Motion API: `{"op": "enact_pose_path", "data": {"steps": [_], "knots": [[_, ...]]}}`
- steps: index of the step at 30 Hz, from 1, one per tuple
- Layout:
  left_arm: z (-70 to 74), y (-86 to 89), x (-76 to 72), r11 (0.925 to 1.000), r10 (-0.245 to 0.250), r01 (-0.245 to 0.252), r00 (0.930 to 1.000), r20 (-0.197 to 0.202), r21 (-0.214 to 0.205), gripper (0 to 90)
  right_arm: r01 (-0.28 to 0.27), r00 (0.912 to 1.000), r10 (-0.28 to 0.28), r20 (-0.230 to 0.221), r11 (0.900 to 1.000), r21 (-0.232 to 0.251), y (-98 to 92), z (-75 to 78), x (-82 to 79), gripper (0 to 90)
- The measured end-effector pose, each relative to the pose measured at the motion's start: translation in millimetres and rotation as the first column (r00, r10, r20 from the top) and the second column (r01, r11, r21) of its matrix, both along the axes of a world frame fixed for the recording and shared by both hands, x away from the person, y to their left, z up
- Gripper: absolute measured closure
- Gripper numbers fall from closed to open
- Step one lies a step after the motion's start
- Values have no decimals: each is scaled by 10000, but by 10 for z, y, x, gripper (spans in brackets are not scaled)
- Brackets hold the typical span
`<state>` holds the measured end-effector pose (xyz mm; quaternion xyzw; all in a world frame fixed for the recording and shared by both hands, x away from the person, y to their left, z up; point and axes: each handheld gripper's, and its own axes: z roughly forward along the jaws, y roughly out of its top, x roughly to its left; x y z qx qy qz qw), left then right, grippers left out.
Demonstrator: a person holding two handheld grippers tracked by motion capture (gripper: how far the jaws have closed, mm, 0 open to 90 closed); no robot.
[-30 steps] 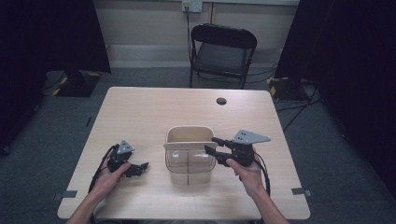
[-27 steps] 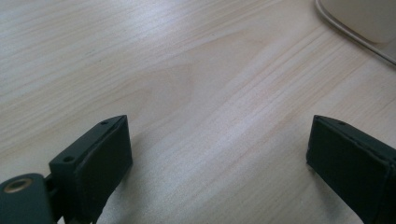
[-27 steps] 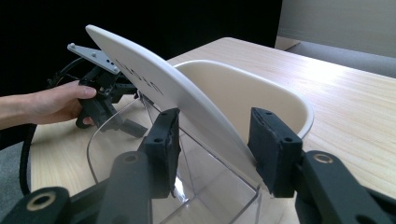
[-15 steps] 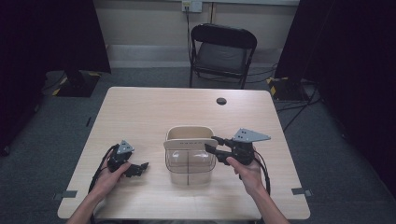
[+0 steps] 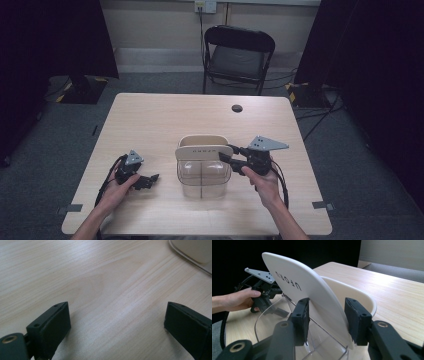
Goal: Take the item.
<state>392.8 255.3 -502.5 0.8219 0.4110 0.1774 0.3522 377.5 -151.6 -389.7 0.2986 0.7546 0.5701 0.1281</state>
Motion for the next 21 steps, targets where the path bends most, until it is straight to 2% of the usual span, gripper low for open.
{"op": "enact_pose_path", "data": {"steps": [21], "knots": [[0,0,0,10000,-7,7,10000,3,0,61,101,9999,-100,-43,9998,149,2,-20,46,578]]}}
